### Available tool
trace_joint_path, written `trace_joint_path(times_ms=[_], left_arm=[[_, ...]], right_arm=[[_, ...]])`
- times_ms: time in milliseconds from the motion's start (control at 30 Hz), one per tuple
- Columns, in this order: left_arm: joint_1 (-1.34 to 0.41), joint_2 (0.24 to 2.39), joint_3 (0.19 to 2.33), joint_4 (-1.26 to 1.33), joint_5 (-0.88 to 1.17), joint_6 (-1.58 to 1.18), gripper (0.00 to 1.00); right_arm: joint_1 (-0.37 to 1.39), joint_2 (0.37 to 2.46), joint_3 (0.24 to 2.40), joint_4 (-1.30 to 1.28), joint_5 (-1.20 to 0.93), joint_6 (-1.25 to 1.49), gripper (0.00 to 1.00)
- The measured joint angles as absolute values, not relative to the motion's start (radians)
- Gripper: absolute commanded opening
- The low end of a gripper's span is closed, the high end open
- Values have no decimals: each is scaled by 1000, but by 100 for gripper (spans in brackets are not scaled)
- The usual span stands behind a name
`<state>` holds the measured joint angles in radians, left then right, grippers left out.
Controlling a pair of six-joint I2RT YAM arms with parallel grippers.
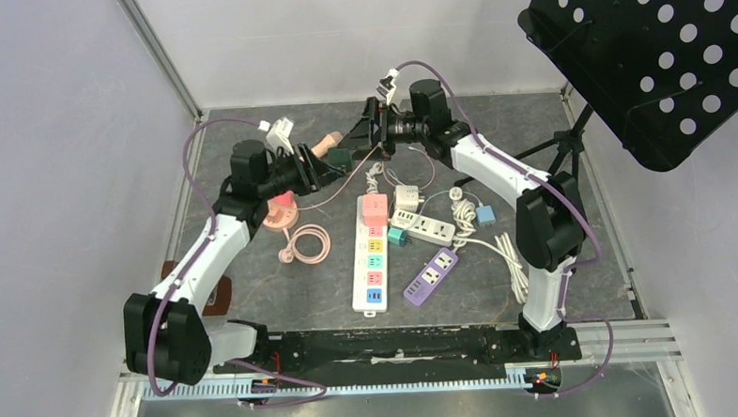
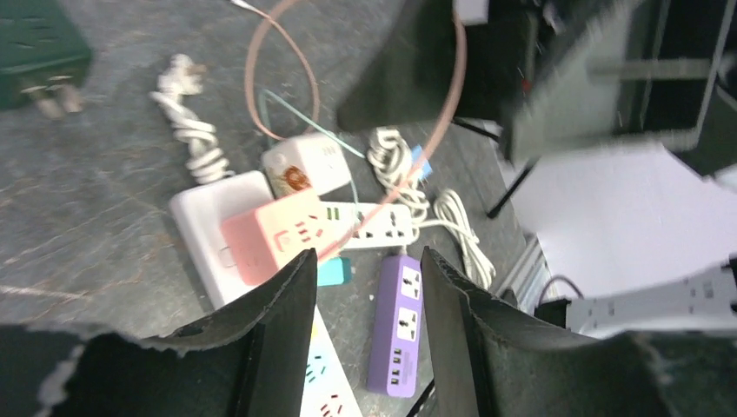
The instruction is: Insert the plug
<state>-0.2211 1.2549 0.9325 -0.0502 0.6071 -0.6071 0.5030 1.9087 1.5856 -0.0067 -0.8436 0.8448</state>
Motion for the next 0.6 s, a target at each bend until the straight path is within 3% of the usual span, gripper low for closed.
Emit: trace_joint_path(times_ms=[367,600], left_arm=[[-350,1241,719,396,554,-564,55],[-356,1227,685,474,461,-438,55]], right_arm=[[500,1858,1514,100,-744,1079,85],[500,1826,1511,92,-723,1111,83]])
